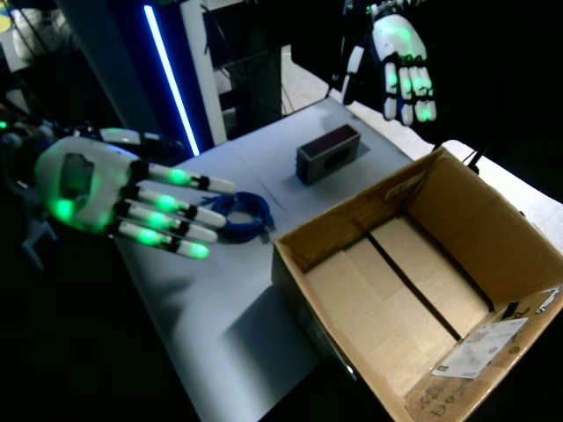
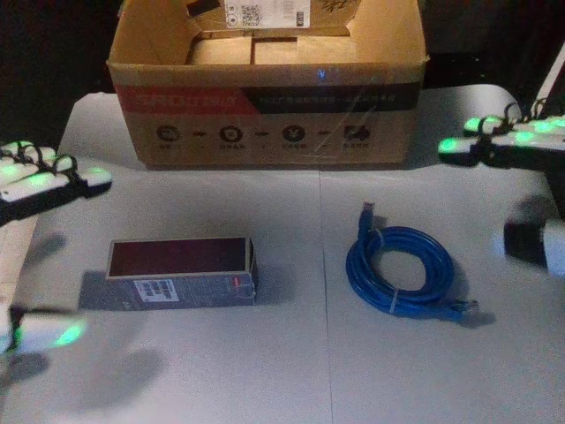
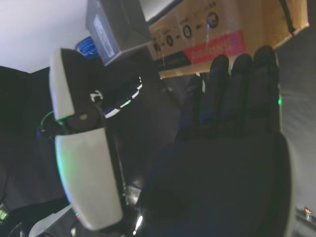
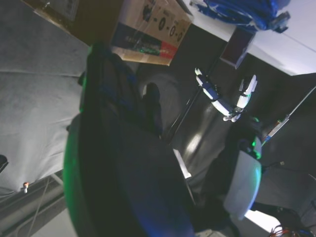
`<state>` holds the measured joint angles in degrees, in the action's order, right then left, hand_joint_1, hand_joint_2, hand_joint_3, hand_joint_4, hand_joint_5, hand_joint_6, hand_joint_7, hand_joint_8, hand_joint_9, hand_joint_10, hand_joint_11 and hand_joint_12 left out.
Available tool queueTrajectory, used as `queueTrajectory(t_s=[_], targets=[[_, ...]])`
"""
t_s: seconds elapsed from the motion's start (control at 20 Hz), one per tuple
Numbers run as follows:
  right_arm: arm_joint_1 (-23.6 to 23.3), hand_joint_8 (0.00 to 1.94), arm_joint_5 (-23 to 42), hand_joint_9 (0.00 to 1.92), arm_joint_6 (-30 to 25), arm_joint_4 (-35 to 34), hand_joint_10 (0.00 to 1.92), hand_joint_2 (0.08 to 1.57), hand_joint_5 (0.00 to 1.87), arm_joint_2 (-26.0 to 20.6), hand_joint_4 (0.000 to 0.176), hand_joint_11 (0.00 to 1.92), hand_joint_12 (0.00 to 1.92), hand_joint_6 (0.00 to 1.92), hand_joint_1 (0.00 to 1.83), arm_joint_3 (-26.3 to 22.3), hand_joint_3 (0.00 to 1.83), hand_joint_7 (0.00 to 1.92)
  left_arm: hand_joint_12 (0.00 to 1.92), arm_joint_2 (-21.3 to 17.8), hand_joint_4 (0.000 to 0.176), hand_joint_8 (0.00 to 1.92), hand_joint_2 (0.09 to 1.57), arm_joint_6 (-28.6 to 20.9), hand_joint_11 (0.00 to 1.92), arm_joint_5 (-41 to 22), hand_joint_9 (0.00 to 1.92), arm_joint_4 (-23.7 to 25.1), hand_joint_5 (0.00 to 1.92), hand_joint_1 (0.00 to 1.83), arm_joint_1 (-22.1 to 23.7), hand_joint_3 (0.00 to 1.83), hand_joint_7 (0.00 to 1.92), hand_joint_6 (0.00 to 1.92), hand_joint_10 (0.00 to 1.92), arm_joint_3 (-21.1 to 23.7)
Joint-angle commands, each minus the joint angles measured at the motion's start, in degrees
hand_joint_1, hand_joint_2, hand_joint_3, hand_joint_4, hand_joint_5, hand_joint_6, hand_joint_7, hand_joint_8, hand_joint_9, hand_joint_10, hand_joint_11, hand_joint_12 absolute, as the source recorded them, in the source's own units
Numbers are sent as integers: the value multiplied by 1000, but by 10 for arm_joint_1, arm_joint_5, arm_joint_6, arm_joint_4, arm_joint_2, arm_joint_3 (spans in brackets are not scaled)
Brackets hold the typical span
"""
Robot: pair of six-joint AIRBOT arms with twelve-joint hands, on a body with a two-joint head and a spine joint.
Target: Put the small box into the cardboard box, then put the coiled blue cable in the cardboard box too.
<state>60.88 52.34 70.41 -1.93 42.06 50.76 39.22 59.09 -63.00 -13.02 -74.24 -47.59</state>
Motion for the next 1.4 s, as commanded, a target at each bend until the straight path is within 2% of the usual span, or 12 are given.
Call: queueTrajectory(t_s=[0.0,0.3,0.55,0.6,0.7,0.75,0.8,0.85,1.0,1.1,1.25,1.35], targets=[[-5,0,67,151,-4,-7,0,1395,365,0,128,0,276,0,209,2,1,213,11,3,176,5,990,2,21,-58,72,2,260,384,9,6,149,13,8,-5],[-5,2,67,169,-4,-7,2,1393,393,4,129,0,280,2,302,6,0,240,29,47,176,6,830,2,56,-12,121,39,269,605,77,0,165,2,7,-29],[-5,1,67,145,-4,-6,0,1400,423,4,91,0,267,4,283,6,1,207,123,113,176,3,804,0,172,69,293,69,286,736,155,0,337,1,8,-71],[-5,2,67,151,-4,-6,3,1401,426,4,88,0,263,4,289,6,1,212,730,122,168,0,817,-1,4,78,364,69,333,757,162,5,397,0,0,-78],[-5,8,67,159,-4,-6,4,1407,425,4,108,0,286,2,246,6,3,235,1382,133,27,36,1002,-13,189,81,747,70,661,843,167,5,763,20,123,-86],[-5,9,67,161,-4,-6,4,1408,419,4,114,0,288,0,243,6,3,239,1363,133,0,36,1042,-19,337,78,805,71,786,939,167,2,875,16,253,-87],[-5,2,67,167,-4,-6,3,1412,411,4,115,0,300,0,230,6,3,238,1390,132,0,1202,1156,-24,727,73,871,71,885,1193,167,0,894,982,942,-87],[-5,1,67,162,-4,-6,1,1411,413,4,106,0,290,1,245,6,1,230,1419,130,0,1302,1165,-35,811,67,851,77,902,1205,167,0,870,1001,1179,-88],[-5,2,67,159,-4,-6,3,1406,410,4,97,0,316,0,277,6,0,229,1435,110,0,1286,1163,-52,799,31,868,86,904,1204,167,0,876,992,1093,-82],[-5,1,67,146,-4,-7,2,1407,401,5,99,0,284,1,288,6,0,214,1444,90,0,1296,1112,-76,846,-1,913,101,1091,1258,167,0,924,612,1186,-79],[-5,1,66,165,-4,-10,3,1402,423,6,93,0,349,1,304,6,0,232,1595,40,0,1293,1115,-101,913,-63,968,125,1111,1239,167,0,880,649,1157,-66],[-5,0,63,158,-4,-10,1,1408,389,7,111,0,366,1,275,6,2,220,1645,21,0,1316,1113,-101,876,-92,914,129,1128,1247,176,1,876,595,1263,-65]])
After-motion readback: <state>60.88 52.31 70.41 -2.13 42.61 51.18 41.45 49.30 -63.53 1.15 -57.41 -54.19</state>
